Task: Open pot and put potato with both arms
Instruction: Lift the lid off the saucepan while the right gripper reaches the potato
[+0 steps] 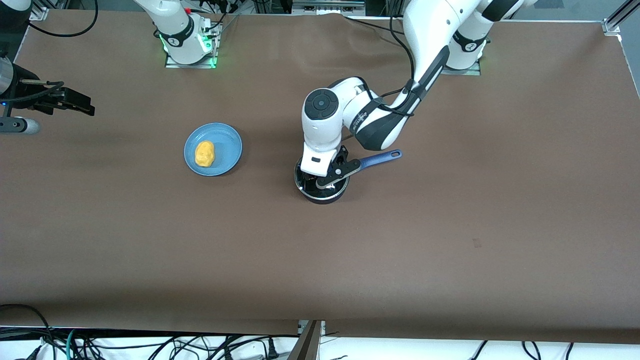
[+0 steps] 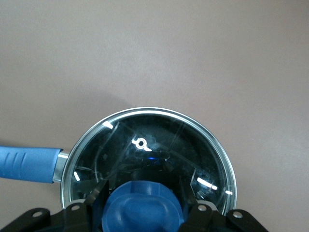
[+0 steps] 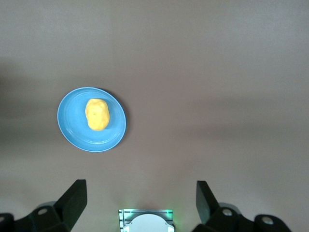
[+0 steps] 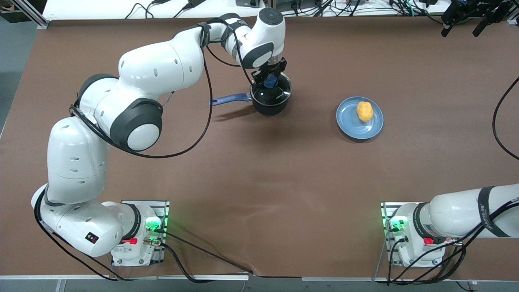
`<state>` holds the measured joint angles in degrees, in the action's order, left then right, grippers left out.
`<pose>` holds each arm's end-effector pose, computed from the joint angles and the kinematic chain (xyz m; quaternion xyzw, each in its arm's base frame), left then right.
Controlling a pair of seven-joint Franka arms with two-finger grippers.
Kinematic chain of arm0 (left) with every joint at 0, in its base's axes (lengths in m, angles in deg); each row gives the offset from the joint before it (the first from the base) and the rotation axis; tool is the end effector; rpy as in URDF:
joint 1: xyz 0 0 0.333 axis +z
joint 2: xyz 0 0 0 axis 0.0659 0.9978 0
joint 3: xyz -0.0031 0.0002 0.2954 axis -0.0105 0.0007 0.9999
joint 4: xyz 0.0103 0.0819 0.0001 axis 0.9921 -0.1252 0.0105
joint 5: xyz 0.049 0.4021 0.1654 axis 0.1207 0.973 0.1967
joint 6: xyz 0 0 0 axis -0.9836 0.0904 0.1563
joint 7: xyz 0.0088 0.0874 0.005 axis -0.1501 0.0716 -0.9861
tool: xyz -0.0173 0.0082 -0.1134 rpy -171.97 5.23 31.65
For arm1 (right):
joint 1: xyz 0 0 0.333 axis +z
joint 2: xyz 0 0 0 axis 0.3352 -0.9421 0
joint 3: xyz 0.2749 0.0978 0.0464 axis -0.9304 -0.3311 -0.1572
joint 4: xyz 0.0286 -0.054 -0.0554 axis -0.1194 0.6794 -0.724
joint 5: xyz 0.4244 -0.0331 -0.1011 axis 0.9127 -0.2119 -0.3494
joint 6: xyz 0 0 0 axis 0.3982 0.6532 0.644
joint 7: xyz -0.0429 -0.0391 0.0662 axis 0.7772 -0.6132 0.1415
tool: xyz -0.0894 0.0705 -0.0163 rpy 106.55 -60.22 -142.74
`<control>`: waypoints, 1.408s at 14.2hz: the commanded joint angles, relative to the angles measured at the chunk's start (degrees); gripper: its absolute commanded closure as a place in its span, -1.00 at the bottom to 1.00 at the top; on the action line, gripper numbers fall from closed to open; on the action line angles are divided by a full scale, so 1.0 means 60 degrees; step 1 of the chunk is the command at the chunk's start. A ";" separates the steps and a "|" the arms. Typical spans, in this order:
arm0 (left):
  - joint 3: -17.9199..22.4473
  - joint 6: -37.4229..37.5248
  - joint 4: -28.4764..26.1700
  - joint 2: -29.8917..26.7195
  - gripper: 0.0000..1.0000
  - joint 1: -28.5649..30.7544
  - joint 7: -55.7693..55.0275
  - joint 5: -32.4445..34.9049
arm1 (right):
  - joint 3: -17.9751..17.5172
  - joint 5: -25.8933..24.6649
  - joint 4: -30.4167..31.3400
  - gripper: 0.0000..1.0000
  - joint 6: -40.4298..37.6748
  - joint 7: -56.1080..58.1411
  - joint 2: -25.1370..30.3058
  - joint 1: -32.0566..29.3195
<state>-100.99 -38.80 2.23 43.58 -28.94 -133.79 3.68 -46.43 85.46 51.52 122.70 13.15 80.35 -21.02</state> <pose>0.5584 -0.5287 0.2529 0.9637 0.2653 0.0259 0.0122 0.5857 -0.0230 0.5372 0.9955 -0.0073 -0.0948 0.0018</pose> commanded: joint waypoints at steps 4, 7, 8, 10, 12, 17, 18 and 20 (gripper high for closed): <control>-0.0031 0.0720 -0.0044 -0.1082 -0.03 0.1069 0.2186 -0.0279 | -0.0090 -0.0147 0.0024 -1.00 0.0314 -0.0071 -0.0090 0.0515; 0.0042 0.0913 -0.0774 -0.1946 -0.03 0.2445 0.5509 -0.1288 | -0.0104 -0.0161 0.0024 -1.00 0.0402 -0.0597 -0.0293 0.1072; 0.0086 0.0942 -0.1038 -0.2195 -0.03 0.2899 0.6608 -0.1596 | -0.0090 -0.0190 0.0024 -1.00 0.0301 -0.0599 -0.0614 0.1421; 0.0115 0.1102 -0.1667 -0.2649 -0.03 0.3866 0.8689 -0.1687 | -0.0104 -0.0206 0.0097 -1.00 0.0256 -0.0744 -0.1083 0.1731; 0.0406 0.1060 -0.2545 -0.3074 -0.03 0.4644 1.0828 -0.1702 | -0.0105 -0.0191 0.0403 -1.00 0.0415 -0.0876 -0.1567 0.2170; 0.2191 0.0258 -0.4039 -0.3413 -0.04 0.5130 1.4594 -0.2492 | -0.0105 -0.0132 0.3095 -1.00 0.3296 -0.1800 -0.1291 0.2318; 0.2573 -0.0341 -0.4508 -0.3442 -0.04 0.5174 1.5487 -0.2682 | -0.0105 -0.0132 0.3623 -1.00 0.4042 -0.1800 -0.1276 0.2318; 0.3145 -0.1324 -0.5271 -0.3428 -0.05 0.5218 1.6969 -0.3515 | -0.0134 -0.0117 0.4750 -1.00 0.5900 -0.1989 -0.1305 0.2318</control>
<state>-84.58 -41.47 -22.56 26.07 2.29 -40.47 -13.06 -47.09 85.19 71.71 149.11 2.94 69.77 -7.16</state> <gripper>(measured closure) 0.352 0.000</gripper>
